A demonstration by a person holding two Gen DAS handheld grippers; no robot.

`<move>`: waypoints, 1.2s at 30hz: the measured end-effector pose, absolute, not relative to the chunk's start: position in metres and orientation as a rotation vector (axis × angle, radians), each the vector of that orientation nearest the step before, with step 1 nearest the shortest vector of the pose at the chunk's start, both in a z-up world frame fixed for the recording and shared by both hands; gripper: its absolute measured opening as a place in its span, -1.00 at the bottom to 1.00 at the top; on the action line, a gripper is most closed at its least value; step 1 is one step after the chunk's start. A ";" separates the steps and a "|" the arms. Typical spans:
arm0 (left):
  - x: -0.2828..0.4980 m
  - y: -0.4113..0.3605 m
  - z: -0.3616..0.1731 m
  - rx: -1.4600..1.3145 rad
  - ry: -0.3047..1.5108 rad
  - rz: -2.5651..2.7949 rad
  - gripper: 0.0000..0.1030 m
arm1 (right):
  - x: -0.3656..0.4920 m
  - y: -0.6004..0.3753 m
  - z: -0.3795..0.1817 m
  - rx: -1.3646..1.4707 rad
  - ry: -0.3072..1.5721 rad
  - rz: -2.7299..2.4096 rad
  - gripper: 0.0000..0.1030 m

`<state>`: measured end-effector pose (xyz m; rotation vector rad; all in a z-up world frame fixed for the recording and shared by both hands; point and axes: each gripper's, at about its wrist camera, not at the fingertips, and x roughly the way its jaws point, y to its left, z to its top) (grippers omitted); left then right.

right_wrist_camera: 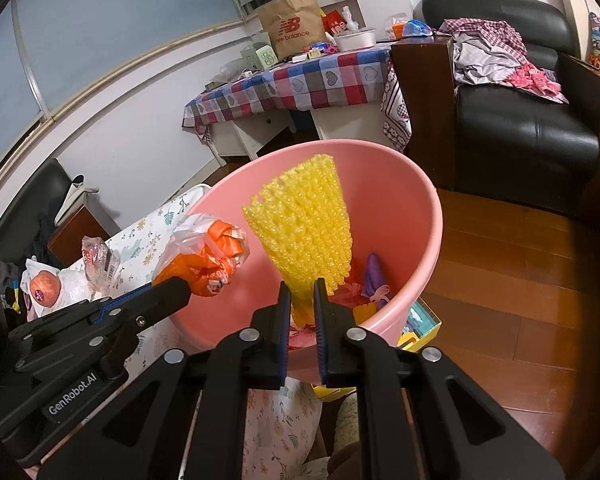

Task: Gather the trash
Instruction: 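Lower the held bag and yellow foam net into the pink bucket opening, then open both grippers to drop the bag and foam net into the bucket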

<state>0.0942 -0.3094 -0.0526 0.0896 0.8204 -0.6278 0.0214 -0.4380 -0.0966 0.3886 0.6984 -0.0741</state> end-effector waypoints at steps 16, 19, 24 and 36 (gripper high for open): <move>0.092 -0.302 -0.053 0.066 0.818 -0.615 -0.68 | 0.022 -0.439 -0.098 0.394 0.709 -0.077 -0.77; 0.091 -0.299 -0.052 0.054 0.818 -0.611 -0.56 | 0.021 -0.439 -0.099 0.394 0.715 -0.079 -0.76; 0.088 -0.292 -0.048 0.036 0.814 -0.606 -0.38 | 0.020 -0.437 -0.098 0.396 0.718 -0.080 -0.70; 0.078 -0.269 -0.035 -0.003 0.795 -0.598 -0.18 | 0.012 -0.426 -0.084 0.382 0.699 -0.067 -0.35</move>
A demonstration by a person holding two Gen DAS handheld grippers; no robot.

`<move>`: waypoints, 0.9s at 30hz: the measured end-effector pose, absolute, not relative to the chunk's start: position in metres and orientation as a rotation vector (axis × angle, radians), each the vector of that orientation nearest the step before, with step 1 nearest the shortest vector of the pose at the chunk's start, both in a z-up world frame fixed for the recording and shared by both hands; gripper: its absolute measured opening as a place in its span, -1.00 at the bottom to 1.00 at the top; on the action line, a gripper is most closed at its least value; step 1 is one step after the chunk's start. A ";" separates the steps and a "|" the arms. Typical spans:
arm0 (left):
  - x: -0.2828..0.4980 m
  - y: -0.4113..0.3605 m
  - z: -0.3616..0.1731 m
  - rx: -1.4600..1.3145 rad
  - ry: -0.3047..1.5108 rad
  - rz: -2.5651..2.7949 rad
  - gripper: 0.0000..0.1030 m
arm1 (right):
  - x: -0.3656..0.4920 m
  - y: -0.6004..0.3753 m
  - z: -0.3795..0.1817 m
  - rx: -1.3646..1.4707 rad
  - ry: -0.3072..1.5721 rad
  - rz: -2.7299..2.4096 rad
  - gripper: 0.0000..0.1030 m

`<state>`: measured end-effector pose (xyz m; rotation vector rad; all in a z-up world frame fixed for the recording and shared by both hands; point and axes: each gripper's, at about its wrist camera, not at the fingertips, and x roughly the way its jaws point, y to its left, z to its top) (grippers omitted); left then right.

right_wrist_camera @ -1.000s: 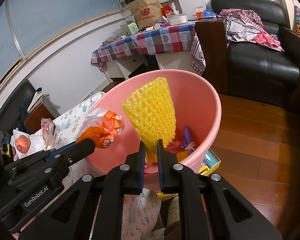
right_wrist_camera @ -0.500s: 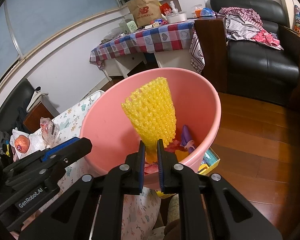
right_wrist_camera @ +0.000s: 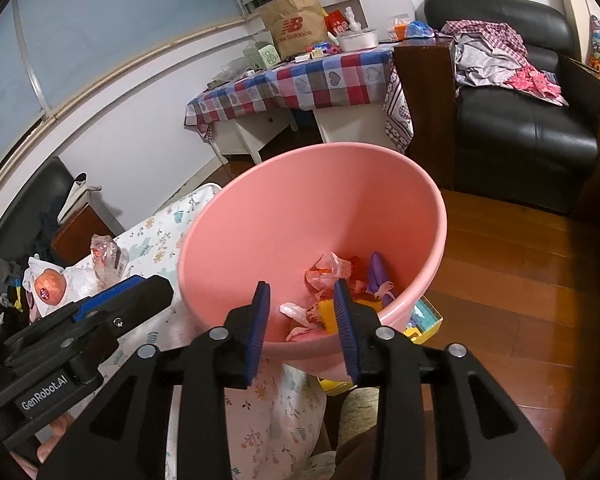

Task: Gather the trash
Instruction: 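Open both grippers to drop the bag and foam net into the bucket, then move both tools back over the table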

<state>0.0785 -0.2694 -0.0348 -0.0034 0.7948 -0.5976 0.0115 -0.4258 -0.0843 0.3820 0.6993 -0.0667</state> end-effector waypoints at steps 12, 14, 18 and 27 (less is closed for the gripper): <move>0.058 -0.216 -0.026 -0.021 0.764 -0.529 -0.15 | 0.009 -0.385 -0.068 0.340 0.692 0.024 -0.35; 0.057 -0.205 -0.025 -0.026 0.758 -0.512 -0.15 | 0.010 -0.375 -0.067 0.327 0.695 0.039 -0.35; 0.053 -0.173 -0.023 -0.046 0.751 -0.466 -0.12 | 0.012 -0.354 -0.064 0.303 0.702 0.072 -0.35; 0.057 -0.099 -0.022 -0.112 0.738 -0.347 -0.03 | 0.023 -0.311 -0.061 0.285 0.723 0.150 -0.35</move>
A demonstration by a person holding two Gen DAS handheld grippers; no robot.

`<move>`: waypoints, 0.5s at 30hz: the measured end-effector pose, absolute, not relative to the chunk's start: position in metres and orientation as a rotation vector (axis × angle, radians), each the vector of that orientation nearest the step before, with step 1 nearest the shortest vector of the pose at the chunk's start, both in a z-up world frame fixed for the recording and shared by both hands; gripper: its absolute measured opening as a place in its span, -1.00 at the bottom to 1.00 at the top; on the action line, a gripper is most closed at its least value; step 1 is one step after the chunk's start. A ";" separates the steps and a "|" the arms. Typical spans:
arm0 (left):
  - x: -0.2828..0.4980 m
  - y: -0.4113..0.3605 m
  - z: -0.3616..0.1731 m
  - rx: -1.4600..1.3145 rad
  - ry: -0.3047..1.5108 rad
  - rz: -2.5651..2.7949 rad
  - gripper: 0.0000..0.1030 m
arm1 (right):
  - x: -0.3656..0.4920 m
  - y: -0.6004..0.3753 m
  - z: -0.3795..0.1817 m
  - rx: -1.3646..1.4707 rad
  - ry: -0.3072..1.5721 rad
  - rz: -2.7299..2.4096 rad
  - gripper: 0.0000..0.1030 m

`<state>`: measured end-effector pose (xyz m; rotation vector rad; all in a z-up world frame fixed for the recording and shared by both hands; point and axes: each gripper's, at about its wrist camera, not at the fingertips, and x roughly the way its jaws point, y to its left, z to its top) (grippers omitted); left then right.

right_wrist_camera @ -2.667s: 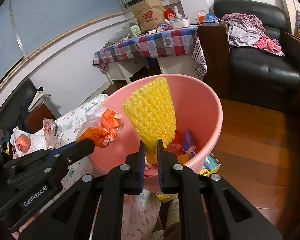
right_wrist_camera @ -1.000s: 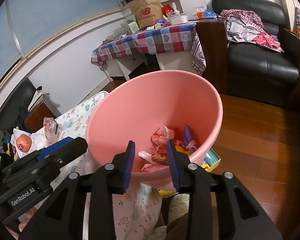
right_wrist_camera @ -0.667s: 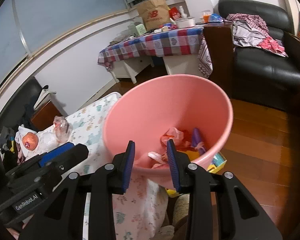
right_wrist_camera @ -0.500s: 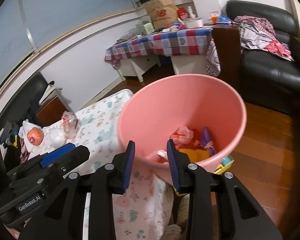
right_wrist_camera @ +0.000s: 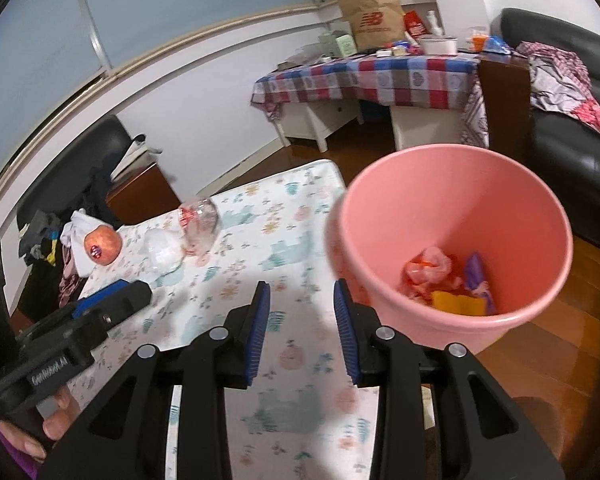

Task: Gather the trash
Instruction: 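Move both tools back over the table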

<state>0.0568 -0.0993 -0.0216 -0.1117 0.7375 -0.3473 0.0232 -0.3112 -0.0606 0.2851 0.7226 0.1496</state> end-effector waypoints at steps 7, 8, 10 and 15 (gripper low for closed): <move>0.079 -0.042 -0.024 -0.169 0.744 -0.241 -0.02 | 0.035 -0.282 -0.066 0.269 0.757 0.199 -0.35; 0.084 -0.034 -0.025 -0.173 0.743 -0.225 -0.02 | 0.036 -0.279 -0.066 0.266 0.761 0.203 -0.35; 0.093 -0.022 -0.027 -0.184 0.742 -0.201 0.02 | 0.040 -0.272 -0.069 0.258 0.775 0.212 -0.34; 0.122 -0.002 -0.040 -0.240 0.774 -0.178 0.04 | 0.050 -0.259 -0.074 0.240 0.804 0.238 -0.34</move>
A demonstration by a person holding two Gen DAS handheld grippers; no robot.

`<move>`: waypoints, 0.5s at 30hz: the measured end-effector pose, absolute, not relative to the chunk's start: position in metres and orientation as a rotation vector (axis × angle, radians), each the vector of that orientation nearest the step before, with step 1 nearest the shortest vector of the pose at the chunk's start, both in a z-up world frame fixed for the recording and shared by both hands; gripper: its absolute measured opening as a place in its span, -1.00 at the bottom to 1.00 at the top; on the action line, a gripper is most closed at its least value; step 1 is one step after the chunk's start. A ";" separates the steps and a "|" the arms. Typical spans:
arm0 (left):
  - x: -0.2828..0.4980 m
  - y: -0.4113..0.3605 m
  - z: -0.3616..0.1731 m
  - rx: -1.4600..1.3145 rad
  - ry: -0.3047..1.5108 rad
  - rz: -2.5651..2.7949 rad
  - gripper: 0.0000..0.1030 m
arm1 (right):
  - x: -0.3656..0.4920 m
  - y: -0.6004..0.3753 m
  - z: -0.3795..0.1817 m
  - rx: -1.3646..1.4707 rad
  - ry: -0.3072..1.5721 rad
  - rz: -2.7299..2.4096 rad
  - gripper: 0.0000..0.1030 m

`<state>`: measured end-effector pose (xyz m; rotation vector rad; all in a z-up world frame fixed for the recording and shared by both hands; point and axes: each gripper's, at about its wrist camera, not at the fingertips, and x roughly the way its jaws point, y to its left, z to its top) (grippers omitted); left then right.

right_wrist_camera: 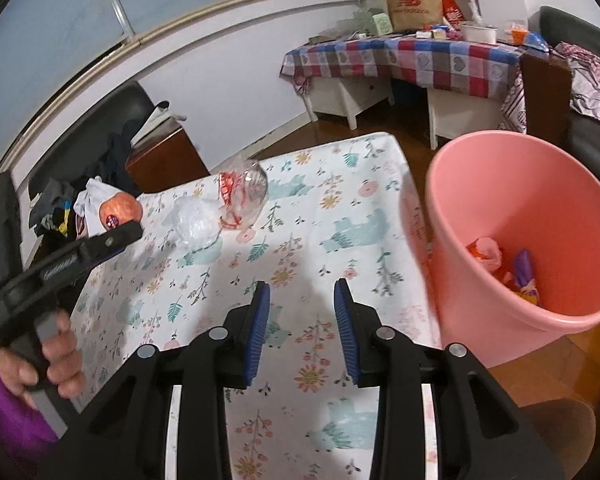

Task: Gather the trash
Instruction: 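Move both tools back over the table, then grasp the clear plastic bag with the left gripper while the right gripper grasps the red-printed clear cup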

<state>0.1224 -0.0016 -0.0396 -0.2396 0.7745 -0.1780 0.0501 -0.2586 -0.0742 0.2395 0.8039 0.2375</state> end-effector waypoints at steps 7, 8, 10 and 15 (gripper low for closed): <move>0.158 -0.005 -0.060 -0.320 0.829 -0.206 0.04 | 0.068 -0.249 -0.079 0.251 0.824 0.253 -0.32; 0.161 -0.007 -0.062 -0.316 0.831 -0.205 0.04 | 0.070 -0.247 -0.080 0.255 0.825 0.256 -0.32; 0.171 -0.011 -0.068 -0.301 0.844 -0.192 0.04 | 0.076 -0.244 -0.080 0.257 0.827 0.263 -0.32; 0.182 -0.014 -0.081 -0.317 0.867 -0.202 -0.04 | 0.096 -0.234 -0.081 0.274 0.836 0.288 -0.30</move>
